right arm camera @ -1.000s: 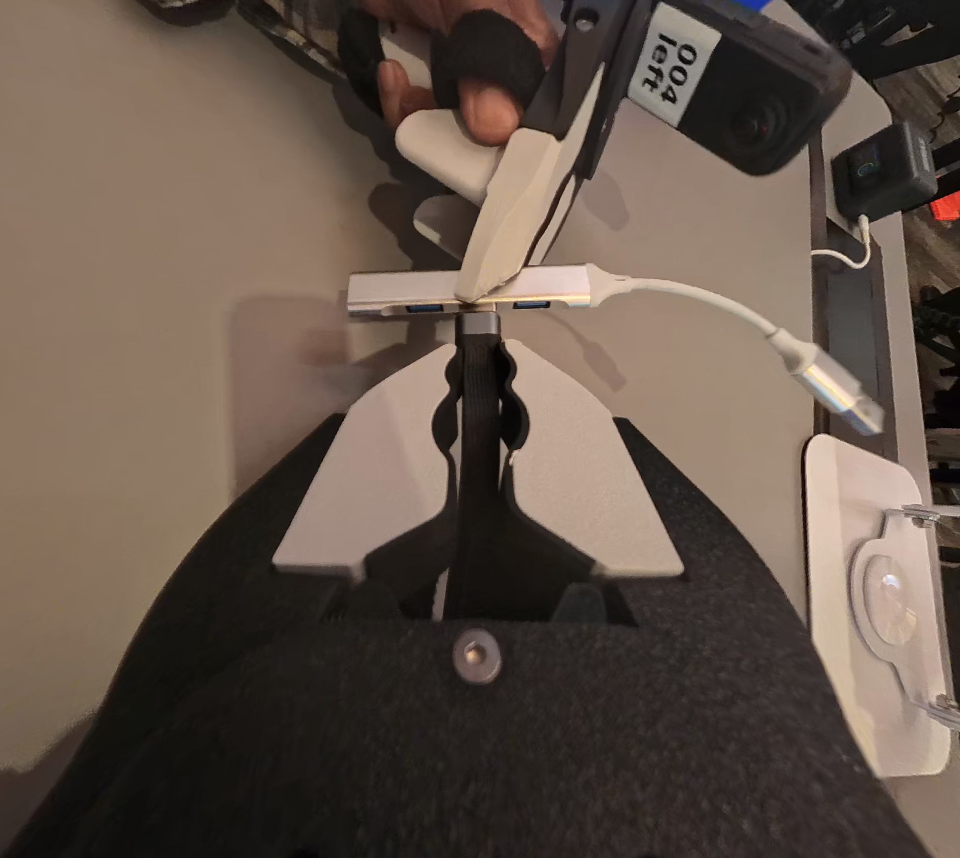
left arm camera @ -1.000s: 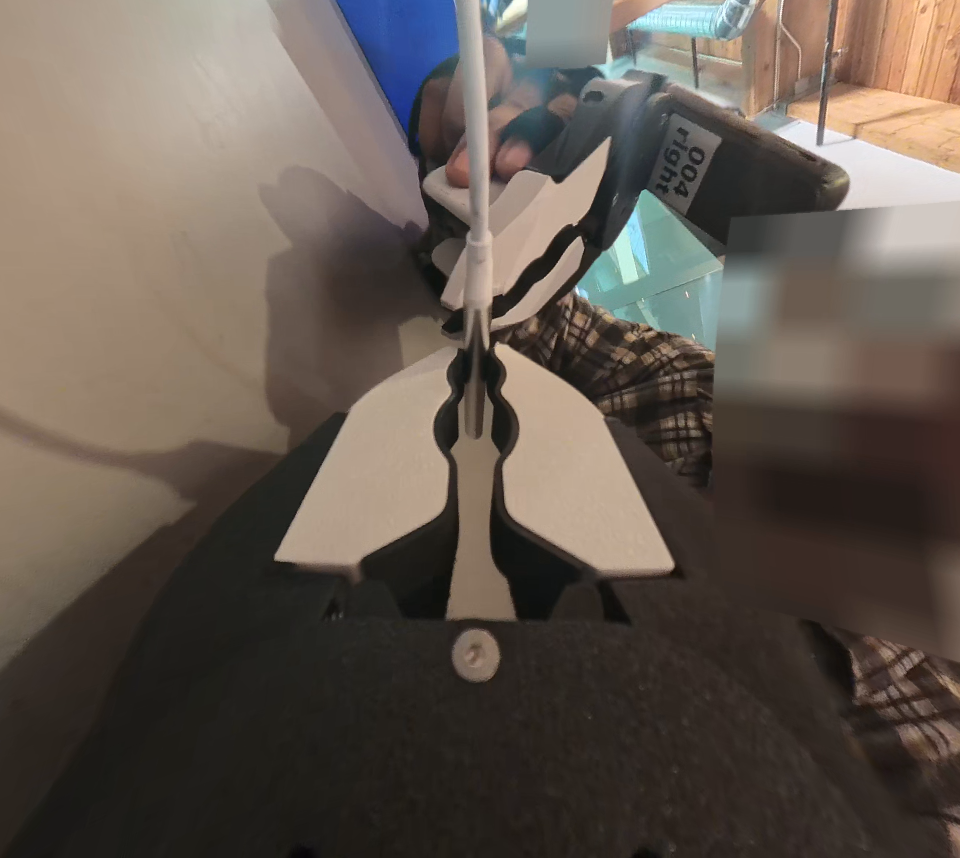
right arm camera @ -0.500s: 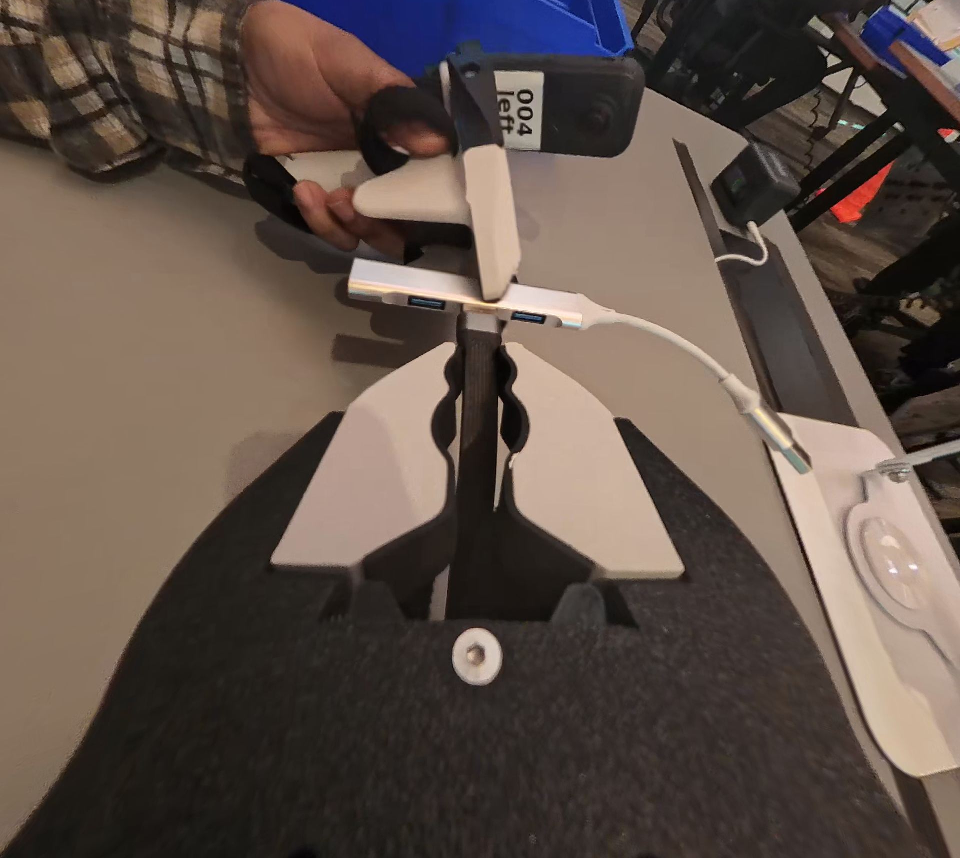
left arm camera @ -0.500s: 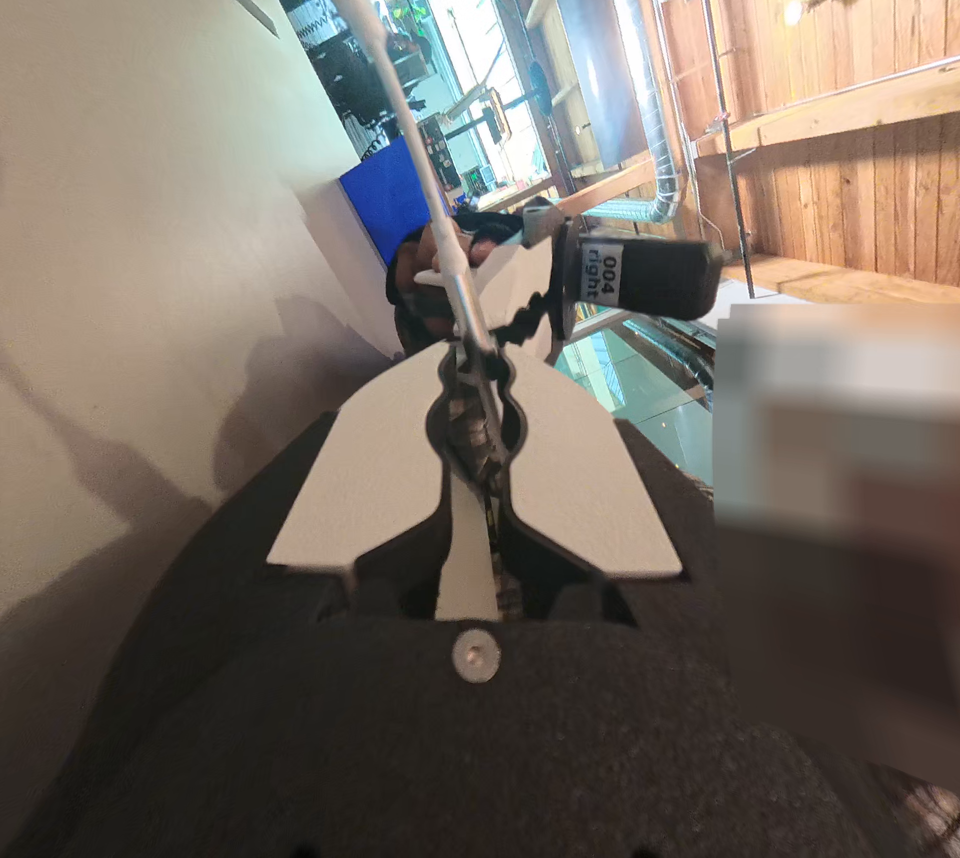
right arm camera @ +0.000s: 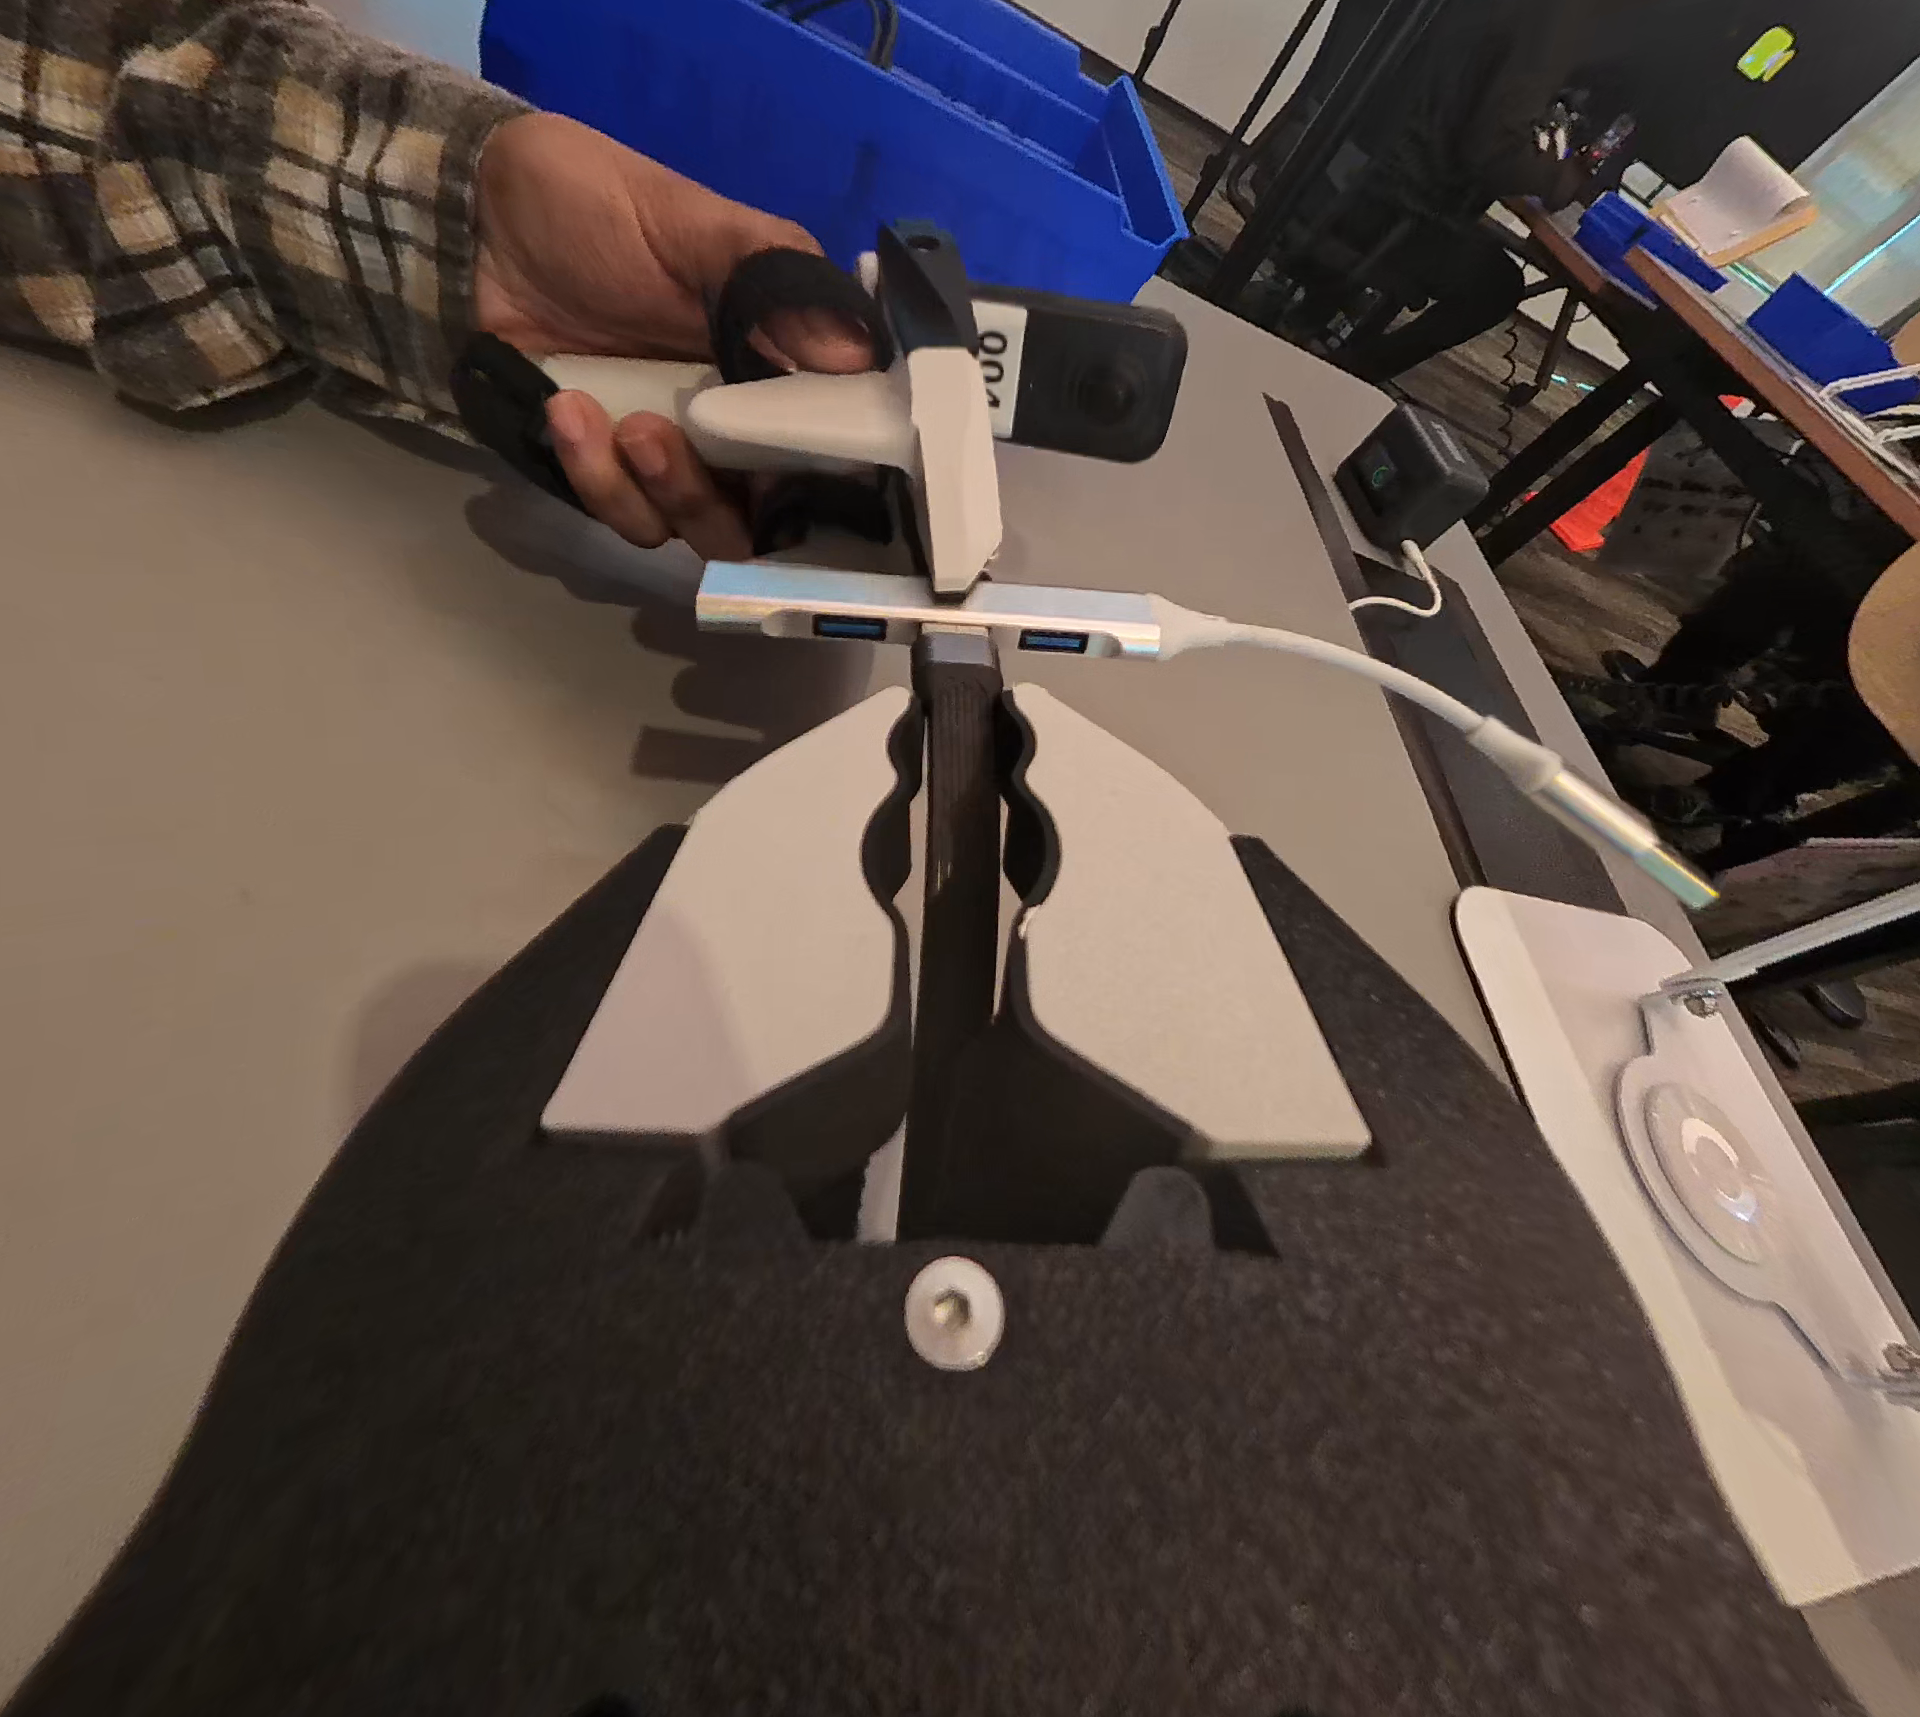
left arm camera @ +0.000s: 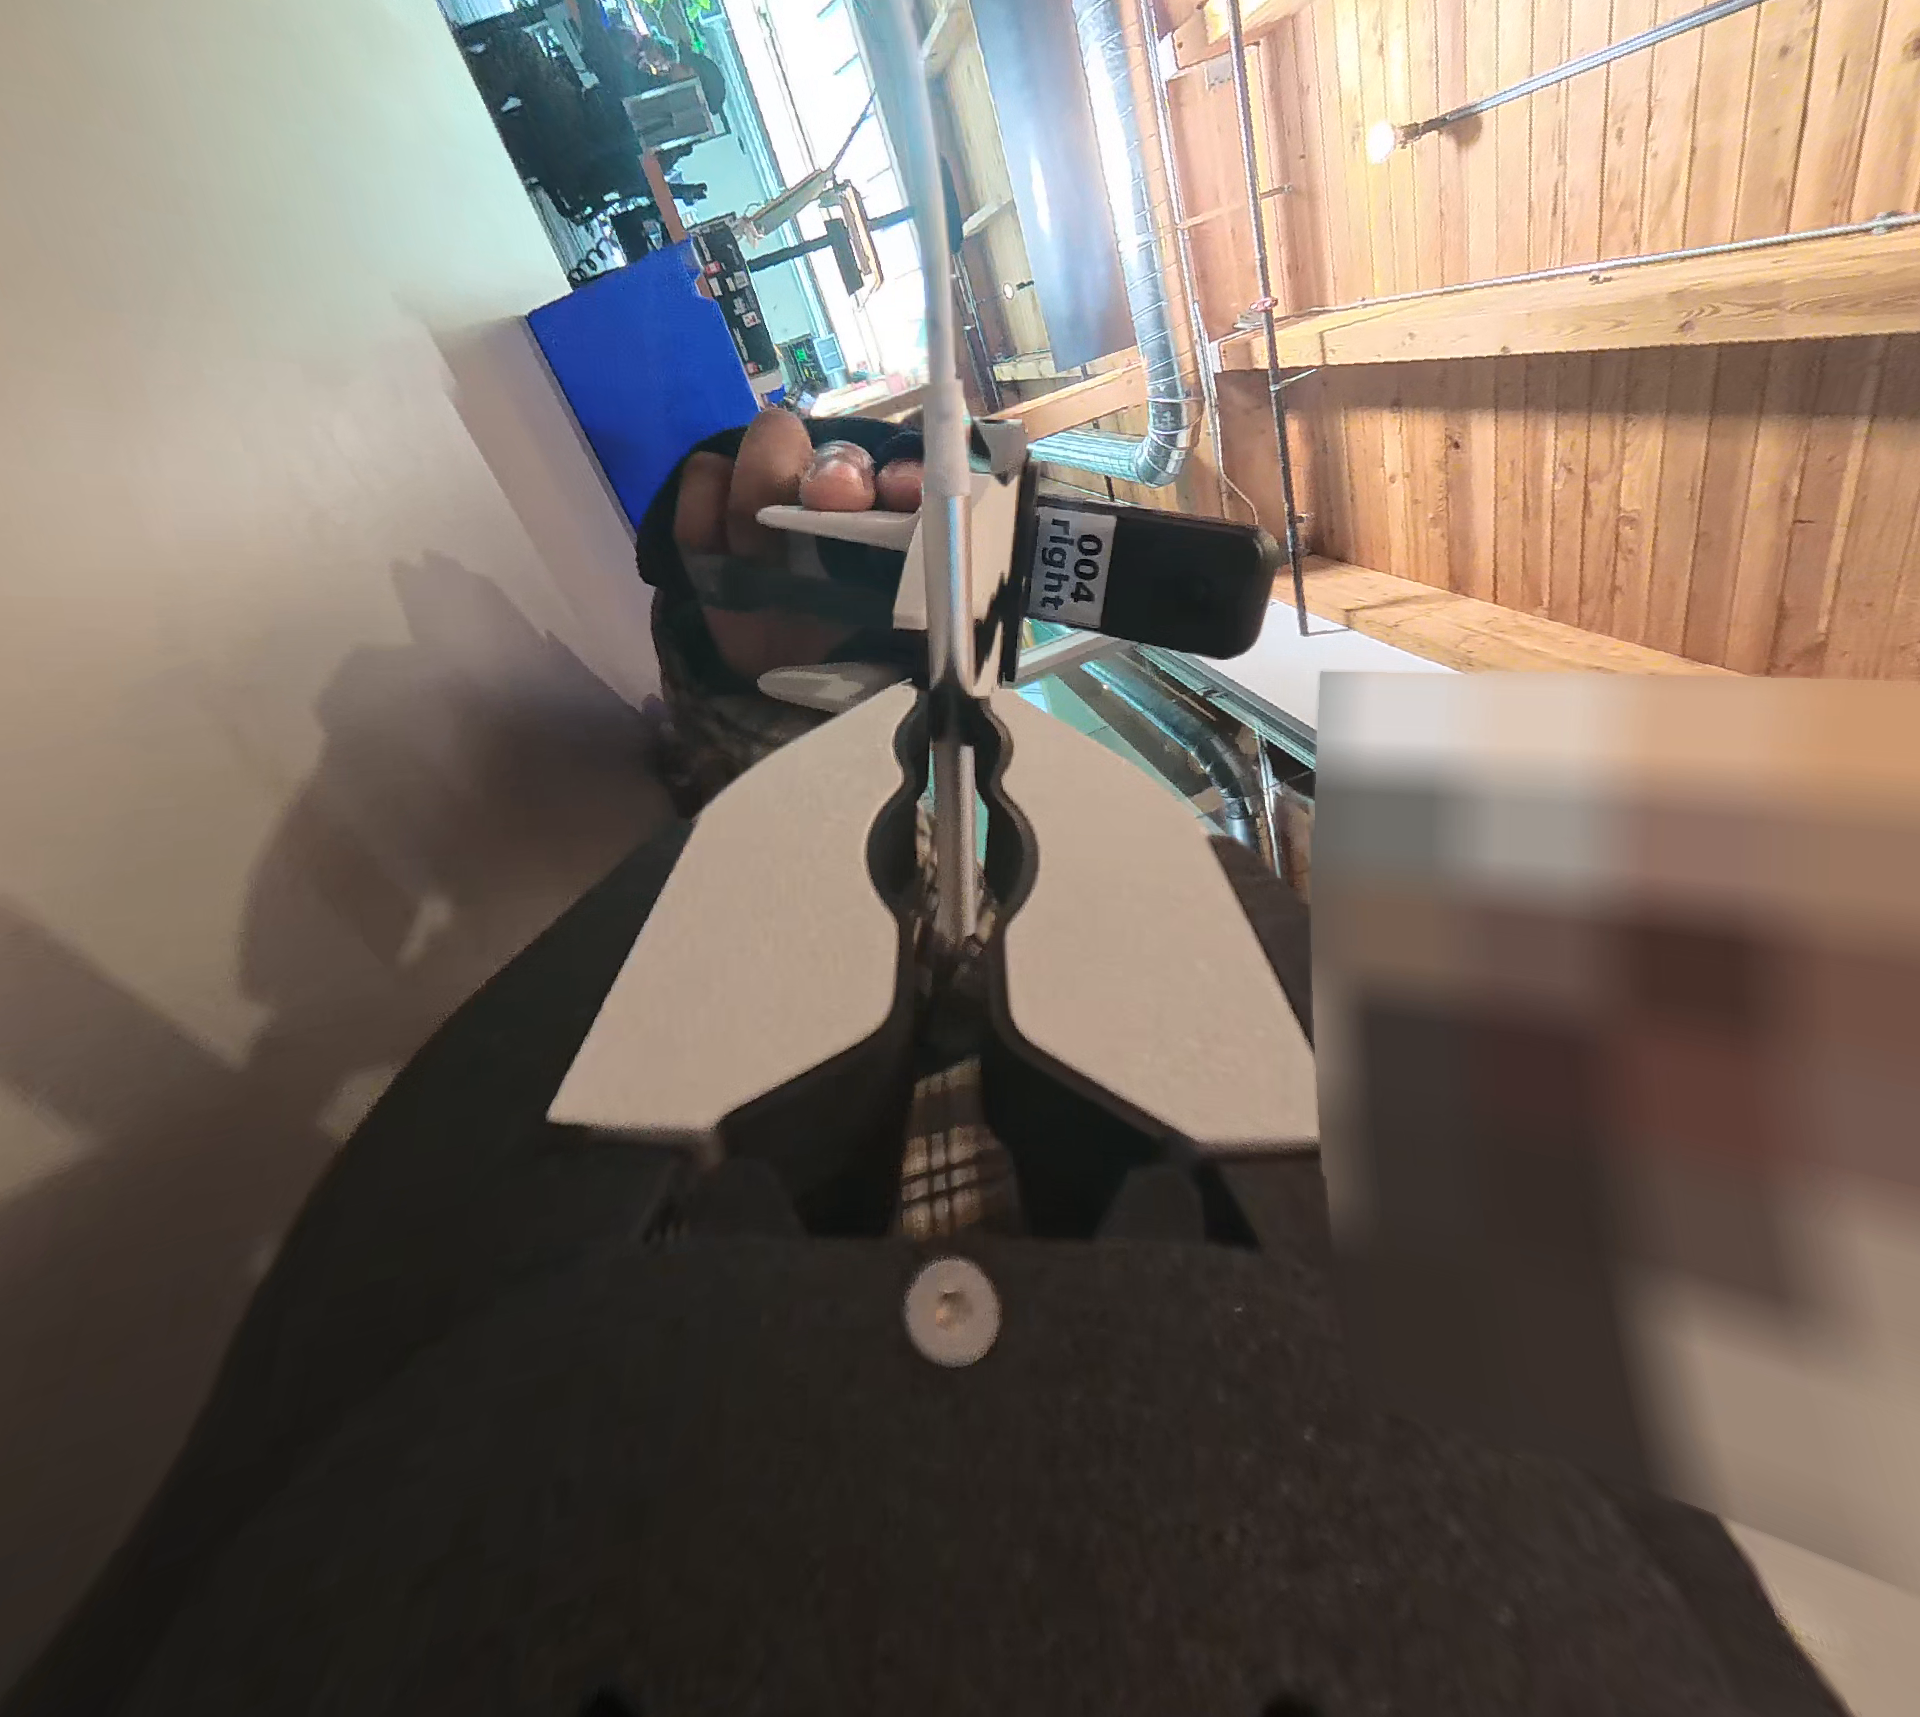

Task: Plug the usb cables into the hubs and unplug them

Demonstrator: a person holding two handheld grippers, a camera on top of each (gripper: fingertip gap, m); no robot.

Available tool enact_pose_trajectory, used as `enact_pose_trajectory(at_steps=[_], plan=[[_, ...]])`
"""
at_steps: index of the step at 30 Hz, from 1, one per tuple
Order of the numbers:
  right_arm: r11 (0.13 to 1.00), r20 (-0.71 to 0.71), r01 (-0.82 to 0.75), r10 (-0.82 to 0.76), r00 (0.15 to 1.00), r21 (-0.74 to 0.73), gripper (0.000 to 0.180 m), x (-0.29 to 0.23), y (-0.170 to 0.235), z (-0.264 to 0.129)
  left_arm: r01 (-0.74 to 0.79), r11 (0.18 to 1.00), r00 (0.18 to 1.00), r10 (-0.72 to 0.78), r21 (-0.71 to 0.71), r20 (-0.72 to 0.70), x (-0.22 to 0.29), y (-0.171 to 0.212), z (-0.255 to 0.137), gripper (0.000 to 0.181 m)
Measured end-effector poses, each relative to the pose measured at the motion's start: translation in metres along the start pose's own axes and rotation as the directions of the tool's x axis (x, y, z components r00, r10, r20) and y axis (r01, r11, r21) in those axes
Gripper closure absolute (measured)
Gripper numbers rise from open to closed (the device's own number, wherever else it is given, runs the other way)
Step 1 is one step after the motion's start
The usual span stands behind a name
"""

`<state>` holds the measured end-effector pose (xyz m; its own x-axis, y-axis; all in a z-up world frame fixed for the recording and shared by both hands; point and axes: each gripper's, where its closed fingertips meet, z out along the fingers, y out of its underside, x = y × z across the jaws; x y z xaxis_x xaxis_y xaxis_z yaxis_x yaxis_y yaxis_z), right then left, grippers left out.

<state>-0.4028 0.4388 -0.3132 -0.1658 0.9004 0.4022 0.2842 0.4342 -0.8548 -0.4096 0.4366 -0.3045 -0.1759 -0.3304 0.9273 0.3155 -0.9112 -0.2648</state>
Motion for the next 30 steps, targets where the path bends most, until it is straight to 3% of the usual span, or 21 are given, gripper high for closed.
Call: enact_pose_trajectory(at_steps=[11, 14, 16, 18, 30], plan=[[1.0, 0.052, -0.001, 0.002, 0.999, -0.024, 0.167, -0.003, 0.002, -0.001, -0.032, 0.999, 0.998, 0.033, -0.014, 0.048, -0.003, 0.002, 0.001, 0.174], [1.0, 0.033, 0.001, -0.002, 0.999, 0.01, 0.15, 0.001, 0.0, -0.004, -0.032, 0.999, 0.998, 0.033, -0.01, 0.057, -0.006, 0.002, 0.001, 0.174], [1.0, 0.046, -0.01, 0.009, 0.999, 0.025, 0.152, 0.0, -0.001, -0.005, -0.035, 0.999, 0.998, 0.036, -0.021, 0.06, -0.006, 0.003, 0.001, 0.174], [1.0, 0.066, 0.02, -0.021, 0.998, 0.021, 0.165, -0.005, 0.0, -0.005, -0.038, 0.999, 0.997, 0.04, -0.026, 0.069, -0.007, 0.004, 0.001, 0.174], [0.996, 0.122, -0.002, 0.013, 0.992, -0.084, 0.166, -0.016, 0.014, 0.001, -0.064, 0.99, 0.974, 0.088, -0.122, 0.208, -0.022, 0.013, -0.003, 0.175]])
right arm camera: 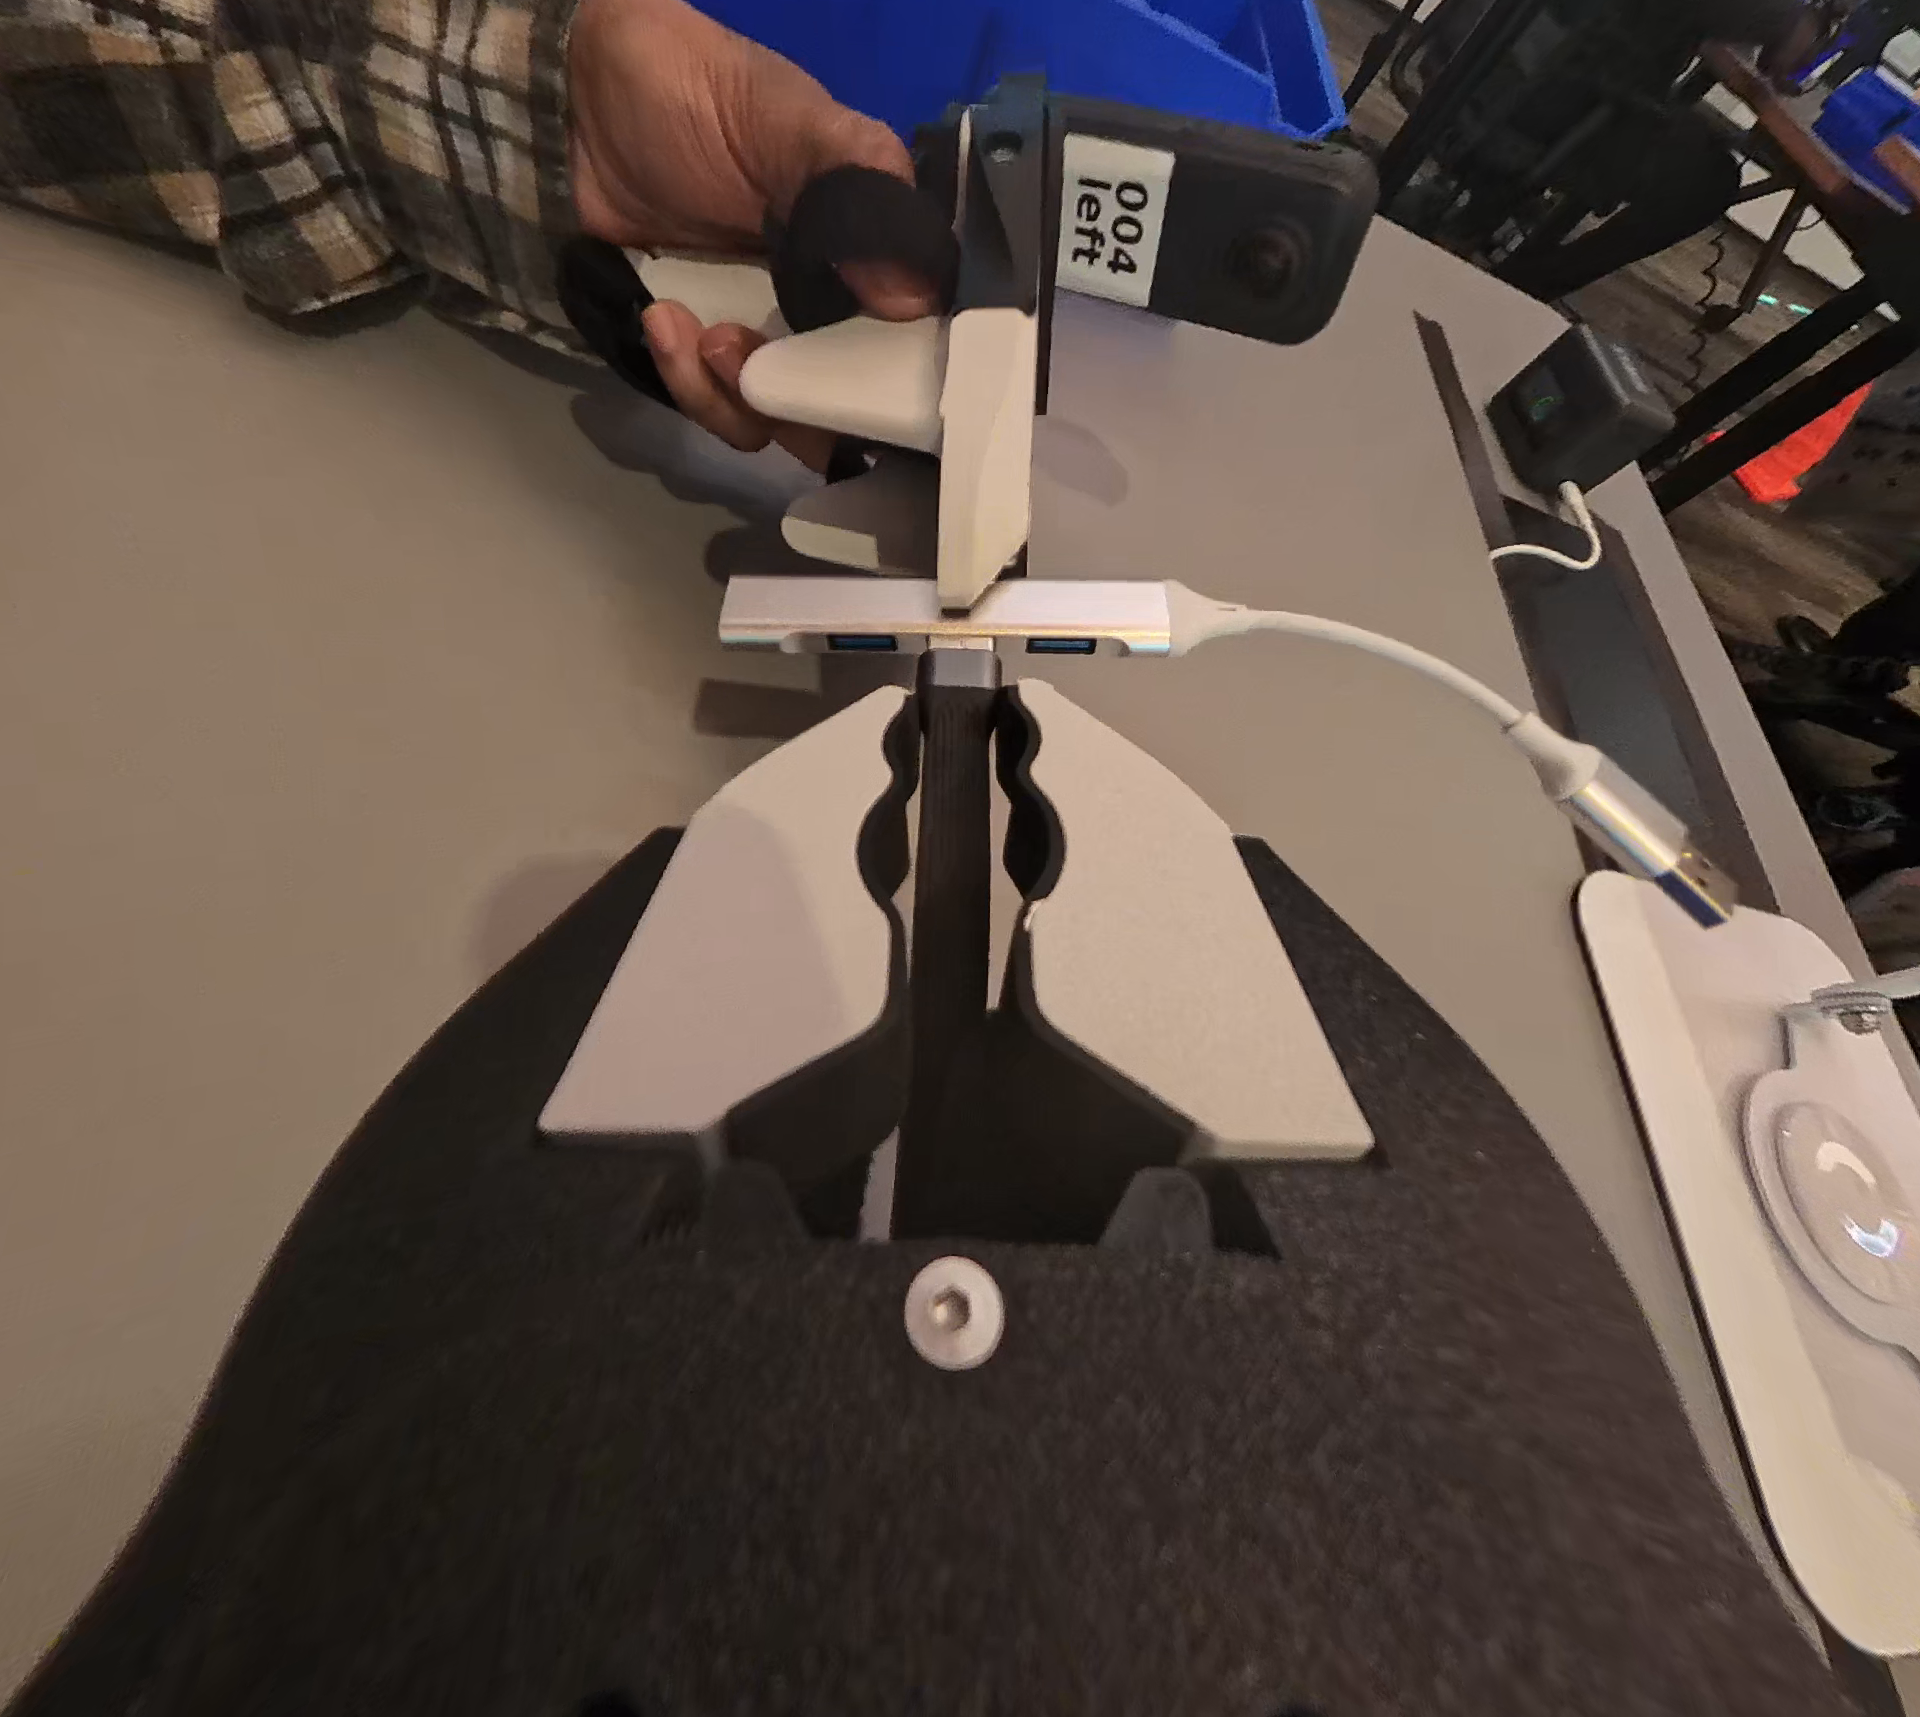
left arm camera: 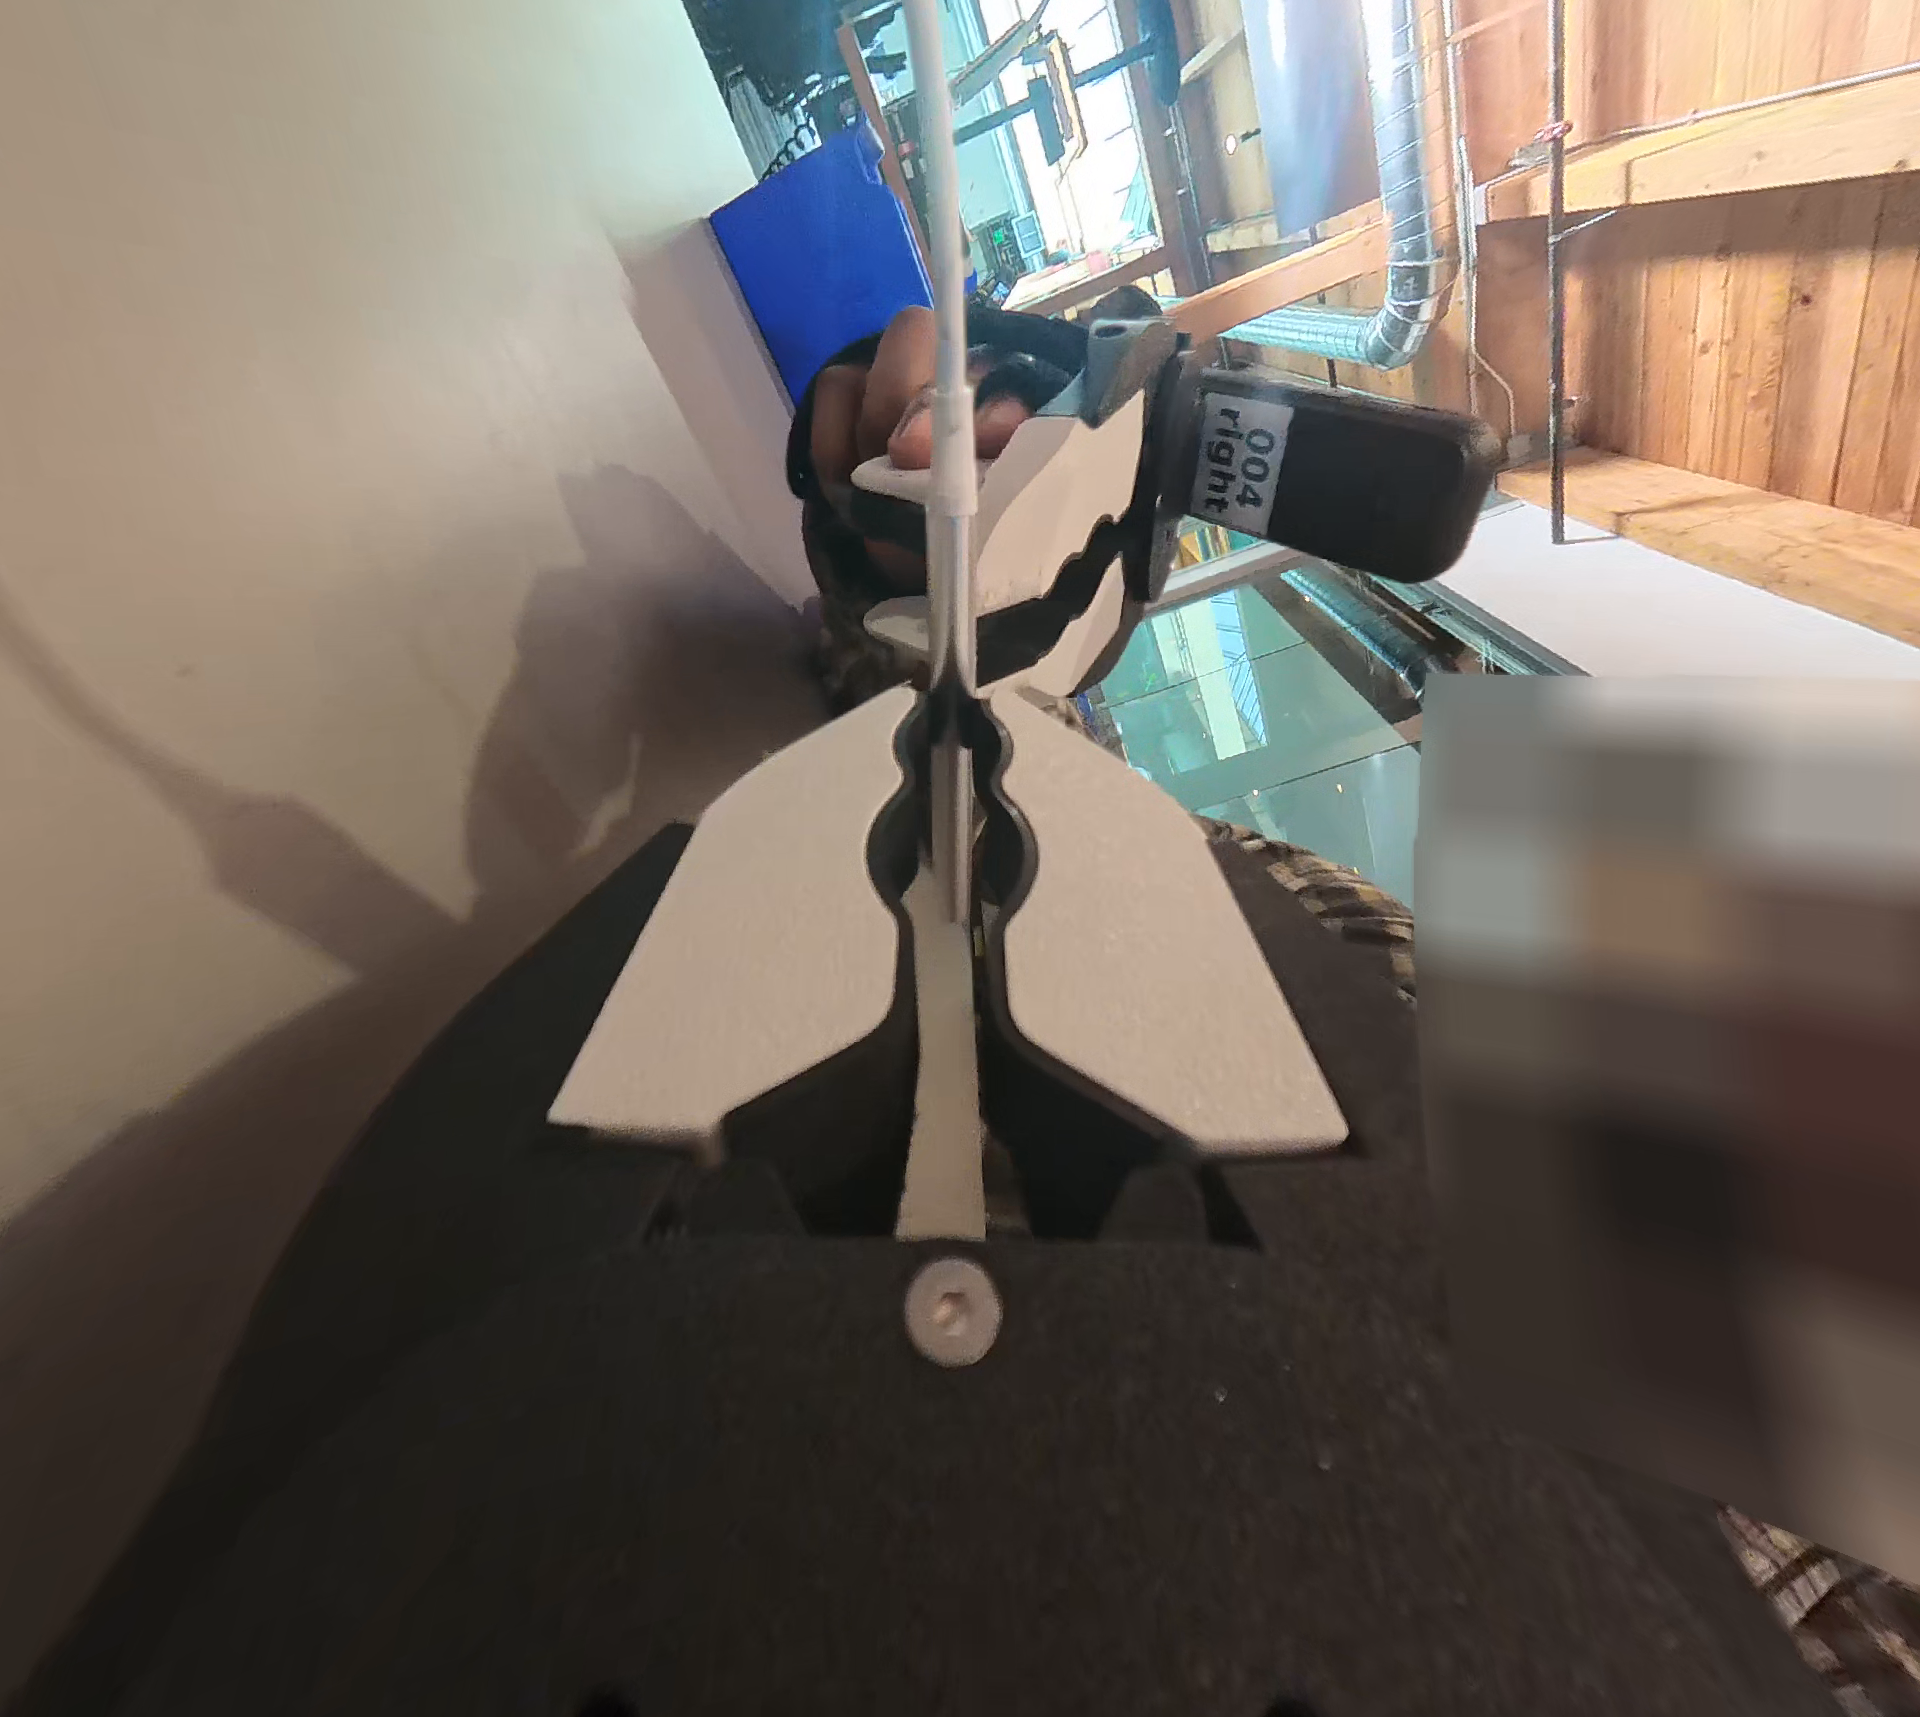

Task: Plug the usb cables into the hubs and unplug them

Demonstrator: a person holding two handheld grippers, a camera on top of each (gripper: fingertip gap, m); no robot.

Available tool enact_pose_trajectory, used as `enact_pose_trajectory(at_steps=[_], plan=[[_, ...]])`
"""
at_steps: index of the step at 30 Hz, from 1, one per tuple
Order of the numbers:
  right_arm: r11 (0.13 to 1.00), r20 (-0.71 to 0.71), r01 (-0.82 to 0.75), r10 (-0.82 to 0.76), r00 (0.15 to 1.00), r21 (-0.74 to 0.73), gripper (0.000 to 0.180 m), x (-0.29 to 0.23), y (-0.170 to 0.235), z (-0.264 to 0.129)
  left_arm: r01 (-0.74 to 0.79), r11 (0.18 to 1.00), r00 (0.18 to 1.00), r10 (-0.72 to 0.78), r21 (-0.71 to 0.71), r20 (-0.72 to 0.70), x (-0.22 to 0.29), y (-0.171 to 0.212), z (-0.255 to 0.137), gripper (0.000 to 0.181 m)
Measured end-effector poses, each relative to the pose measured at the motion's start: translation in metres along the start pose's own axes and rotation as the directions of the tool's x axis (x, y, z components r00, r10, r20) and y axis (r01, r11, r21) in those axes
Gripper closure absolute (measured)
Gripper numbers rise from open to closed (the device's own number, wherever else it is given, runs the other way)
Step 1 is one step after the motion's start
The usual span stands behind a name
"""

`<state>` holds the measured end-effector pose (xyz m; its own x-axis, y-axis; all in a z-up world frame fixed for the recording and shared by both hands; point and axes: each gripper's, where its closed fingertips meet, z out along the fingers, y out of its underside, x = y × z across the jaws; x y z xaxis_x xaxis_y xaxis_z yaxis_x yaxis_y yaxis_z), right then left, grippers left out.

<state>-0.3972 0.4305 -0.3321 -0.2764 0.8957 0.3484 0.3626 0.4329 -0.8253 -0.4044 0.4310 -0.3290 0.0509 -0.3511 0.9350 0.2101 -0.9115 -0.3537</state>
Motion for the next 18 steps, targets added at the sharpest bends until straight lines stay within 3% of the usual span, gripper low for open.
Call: enact_pose_trajectory(at_steps=[18], plan=[[0.999, 0.014, -0.023, 0.023, 1.0, -0.039, 0.167, -0.006, 0.011, 0.01, -0.009, 0.998, 0.997, 0.013, -0.061, 0.071, -0.013, 0.006, -0.001, 0.175]])
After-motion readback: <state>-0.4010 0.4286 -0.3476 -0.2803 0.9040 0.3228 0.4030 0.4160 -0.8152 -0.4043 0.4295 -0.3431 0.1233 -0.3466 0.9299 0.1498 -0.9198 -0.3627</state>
